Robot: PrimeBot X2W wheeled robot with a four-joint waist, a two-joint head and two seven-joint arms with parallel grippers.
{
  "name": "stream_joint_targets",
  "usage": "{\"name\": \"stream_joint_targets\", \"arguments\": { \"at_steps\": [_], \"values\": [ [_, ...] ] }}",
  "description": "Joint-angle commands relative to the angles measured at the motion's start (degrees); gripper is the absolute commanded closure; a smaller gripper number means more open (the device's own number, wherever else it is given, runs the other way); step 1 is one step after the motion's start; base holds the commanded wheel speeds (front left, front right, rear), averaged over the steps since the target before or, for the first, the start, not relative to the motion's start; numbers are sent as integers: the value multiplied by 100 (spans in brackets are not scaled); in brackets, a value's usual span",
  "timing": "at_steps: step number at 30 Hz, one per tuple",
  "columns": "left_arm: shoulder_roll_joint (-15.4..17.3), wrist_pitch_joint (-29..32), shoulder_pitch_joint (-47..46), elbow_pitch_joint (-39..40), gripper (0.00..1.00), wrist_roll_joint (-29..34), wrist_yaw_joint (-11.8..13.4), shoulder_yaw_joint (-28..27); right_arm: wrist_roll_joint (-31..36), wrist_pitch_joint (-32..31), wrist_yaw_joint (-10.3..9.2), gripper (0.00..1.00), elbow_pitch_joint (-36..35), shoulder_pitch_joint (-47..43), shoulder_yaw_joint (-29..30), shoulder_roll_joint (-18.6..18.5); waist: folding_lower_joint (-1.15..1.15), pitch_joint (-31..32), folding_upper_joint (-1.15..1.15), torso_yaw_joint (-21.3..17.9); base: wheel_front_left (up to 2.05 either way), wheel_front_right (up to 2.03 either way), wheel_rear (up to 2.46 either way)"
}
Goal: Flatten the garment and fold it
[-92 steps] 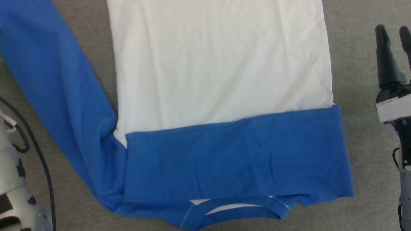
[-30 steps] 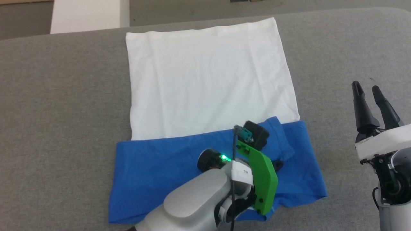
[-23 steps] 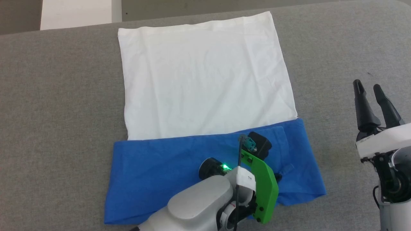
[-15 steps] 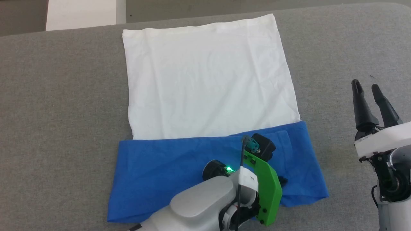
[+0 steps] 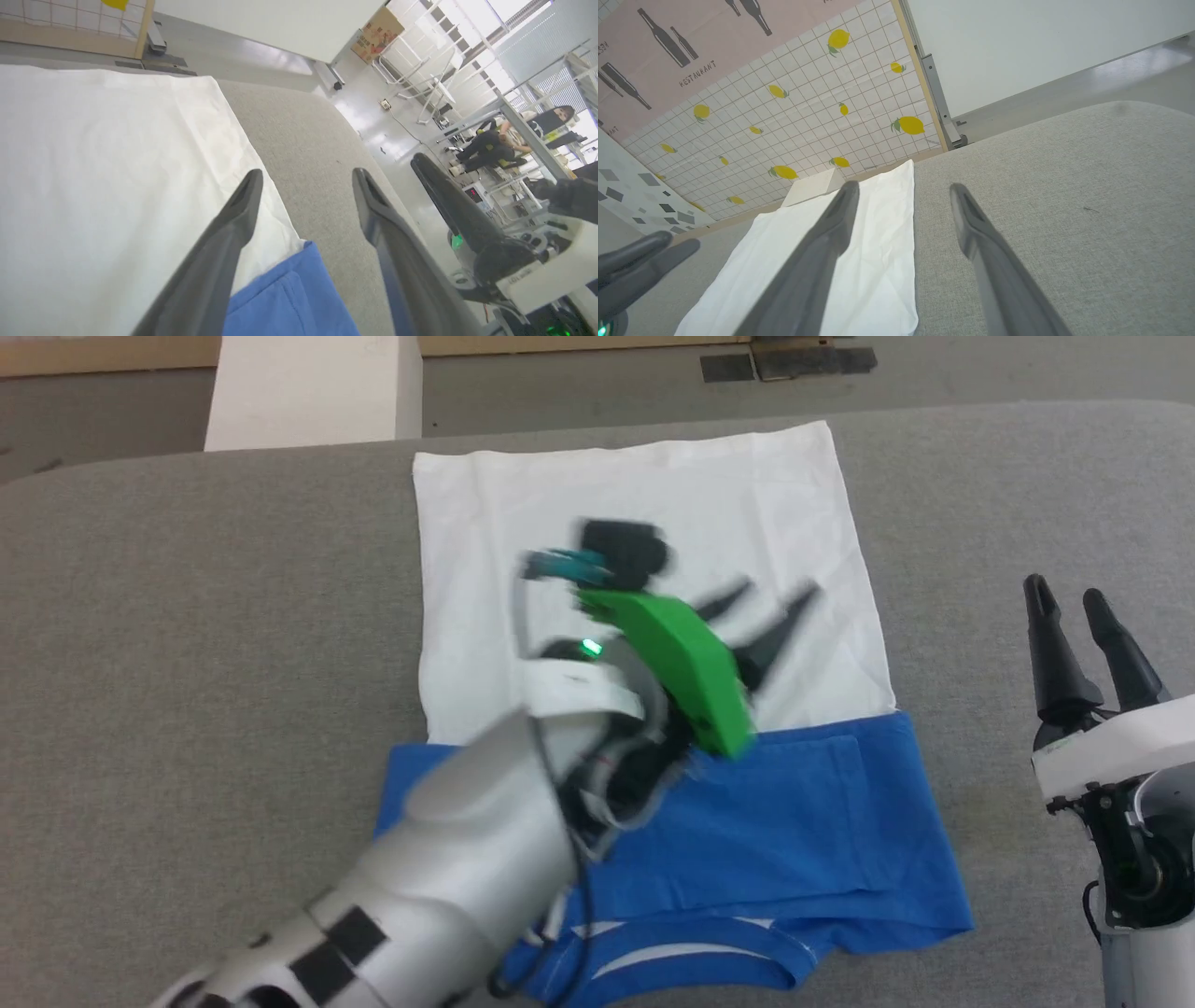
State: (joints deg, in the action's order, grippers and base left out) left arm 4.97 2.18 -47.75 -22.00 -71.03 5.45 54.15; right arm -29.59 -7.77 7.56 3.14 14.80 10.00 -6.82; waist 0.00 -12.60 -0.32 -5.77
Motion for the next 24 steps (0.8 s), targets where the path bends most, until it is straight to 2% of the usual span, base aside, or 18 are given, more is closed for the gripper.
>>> {"name": "stream_joint_targets", "arguments": {
  "at_steps": [1, 4, 8, 14, 19, 24],
  "values": [
    [192, -191, -78, -42, 0, 20, 30, -153, 45, -15, -8, 0, -45, -76, 8, 9, 0, 30, 32, 45, 0, 0, 0],
    [657, -767, -98, -65, 0, 318, 180, -429, 70, -61, -8, 0, -99, -103, 6, 4, 0, 32, 32, 73, 0, 0, 0],
    [1353, -1461, -2, -31, 0, 822, 552, -732, 85, -127, -8, 0, -146, -143, 18, -8, 0, -8, 32, 97, 0, 0, 0],
    [2251, -1709, 448, 321, 0, 1726, 1198, -1240, 86, -246, -8, 0, -195, -149, 64, -33, 0, -169, 32, 116, 0, 0, 0],
    [2445, -1715, 1161, 1021, 0, 2450, 1535, -1920, 64, -488, -8, 0, -151, -34, 36, -67, 0, -413, 32, 84, 0, 0, 0],
    [2288, -1717, 1746, 1652, 0, 2975, 1585, -2623, -10, -880, -8, 0, -59, 291, 18, -177, 0, -727, 32, 88, 0, 0, 0]
  ]
}}
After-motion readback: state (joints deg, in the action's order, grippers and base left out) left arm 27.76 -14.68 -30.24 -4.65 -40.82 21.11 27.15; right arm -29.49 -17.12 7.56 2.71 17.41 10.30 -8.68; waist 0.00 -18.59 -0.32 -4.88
